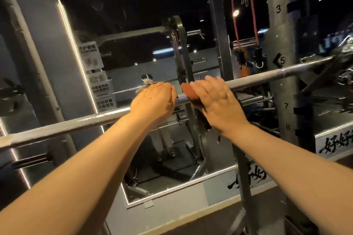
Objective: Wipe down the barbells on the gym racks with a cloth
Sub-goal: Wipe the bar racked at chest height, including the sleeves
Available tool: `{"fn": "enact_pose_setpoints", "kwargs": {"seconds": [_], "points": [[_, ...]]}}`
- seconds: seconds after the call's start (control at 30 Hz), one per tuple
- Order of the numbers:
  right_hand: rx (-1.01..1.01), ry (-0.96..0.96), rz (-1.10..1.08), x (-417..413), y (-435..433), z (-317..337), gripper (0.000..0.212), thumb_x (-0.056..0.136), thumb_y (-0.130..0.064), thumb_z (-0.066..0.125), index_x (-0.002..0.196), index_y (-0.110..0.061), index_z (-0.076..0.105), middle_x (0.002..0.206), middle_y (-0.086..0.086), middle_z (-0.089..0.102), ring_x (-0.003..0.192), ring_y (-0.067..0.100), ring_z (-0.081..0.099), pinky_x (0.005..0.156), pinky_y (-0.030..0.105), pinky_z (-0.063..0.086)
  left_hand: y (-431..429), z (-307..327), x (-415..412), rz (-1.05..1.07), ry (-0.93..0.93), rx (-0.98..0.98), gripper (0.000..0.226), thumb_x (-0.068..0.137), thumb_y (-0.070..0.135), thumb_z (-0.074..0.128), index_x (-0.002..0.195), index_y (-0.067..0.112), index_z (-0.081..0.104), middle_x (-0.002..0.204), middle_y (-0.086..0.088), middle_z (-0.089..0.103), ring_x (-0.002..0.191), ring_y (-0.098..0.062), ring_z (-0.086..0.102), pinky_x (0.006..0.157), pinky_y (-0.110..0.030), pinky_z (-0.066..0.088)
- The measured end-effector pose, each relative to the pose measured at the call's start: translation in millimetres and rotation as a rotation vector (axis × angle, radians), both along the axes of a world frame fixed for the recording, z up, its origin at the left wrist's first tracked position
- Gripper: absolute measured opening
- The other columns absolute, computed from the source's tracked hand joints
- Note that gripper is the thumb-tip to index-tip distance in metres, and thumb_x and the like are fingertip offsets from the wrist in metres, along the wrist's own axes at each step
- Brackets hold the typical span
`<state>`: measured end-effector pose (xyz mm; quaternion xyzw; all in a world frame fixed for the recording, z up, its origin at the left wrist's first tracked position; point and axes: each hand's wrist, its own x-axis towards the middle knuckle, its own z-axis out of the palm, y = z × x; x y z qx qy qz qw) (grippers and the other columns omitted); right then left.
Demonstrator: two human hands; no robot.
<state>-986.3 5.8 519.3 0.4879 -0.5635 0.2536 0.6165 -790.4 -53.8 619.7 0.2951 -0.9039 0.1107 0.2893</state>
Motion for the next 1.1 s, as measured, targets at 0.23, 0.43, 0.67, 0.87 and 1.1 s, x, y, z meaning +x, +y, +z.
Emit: {"fn": "enact_pose_setpoints", "kwargs": {"seconds": [0.23, 0.43, 0.67, 0.87, 1.1], "points": [[-0.177, -0.035, 0.038, -11.9, -10.7, -10.2, 0.062, 0.101, -0.026, 0.053, 0.155, -0.006, 0.031, 0.149, 0.013, 0.036, 0.145, 0.037, 0.031, 0.129, 0.050, 0.006, -0.7, -3.5, -1.1, -0.002, -0.001, -0.011, 0.011, 0.103, 0.020, 0.047, 0.092, 0.019, 0.050, 0.086, 0.000, 0.055, 0.082, -0.020, 0.059, 0.085, -0.041, 0.056], [-0.036, 0.120, 0.089, 3.6, -18.7, 3.5, 0.064, 0.099, -0.021, 0.061, 0.155, -0.007, 0.033, 0.147, 0.014, 0.050, 0.142, 0.036, 0.041, 0.126, 0.053, 0.021, -0.9, -1.5, -5.7, 0.021, -0.009, -0.035, 0.008, 0.104, 0.026, 0.050, 0.100, 0.020, 0.053, 0.096, -0.002, 0.061, 0.087, -0.022, 0.063, 0.085, -0.041, 0.057], [-0.154, 0.023, -0.032, -24.9, -6.2, -2.6, 0.056, 0.109, -0.040, 0.041, 0.152, -0.007, 0.034, 0.141, 0.016, 0.045, 0.137, 0.037, 0.042, 0.128, 0.051, 0.017, -7.4, -2.9, -0.7, 0.004, -0.006, -0.025, 0.015, 0.106, 0.024, 0.044, 0.094, 0.017, 0.050, 0.085, -0.001, 0.056, 0.079, -0.019, 0.058, 0.084, -0.038, 0.056], [-0.056, 0.034, 0.039, 14.8, -18.7, 0.6, 0.058, 0.104, -0.035, 0.045, 0.153, -0.005, 0.039, 0.142, 0.016, 0.049, 0.137, 0.036, 0.041, 0.126, 0.052, 0.020, -4.2, -3.0, -4.6, 0.024, -0.022, -0.046, 0.008, 0.105, 0.025, 0.048, 0.098, 0.020, 0.047, 0.096, -0.001, 0.057, 0.089, -0.022, 0.060, 0.088, -0.040, 0.055], [0.031, -0.183, 0.082, 10.7, 9.0, 19.9, 0.050, 0.107, -0.045, 0.037, 0.135, -0.009, 0.058, 0.122, 0.009, 0.063, 0.119, 0.032, 0.057, 0.124, 0.047, 0.022, -21.1, 9.4, 17.4, 0.135, -0.056, -0.108, 0.040, 0.108, 0.038, 0.028, 0.080, 0.018, 0.048, 0.079, -0.001, 0.056, 0.071, -0.016, 0.053, 0.083, -0.038, 0.054]]}}
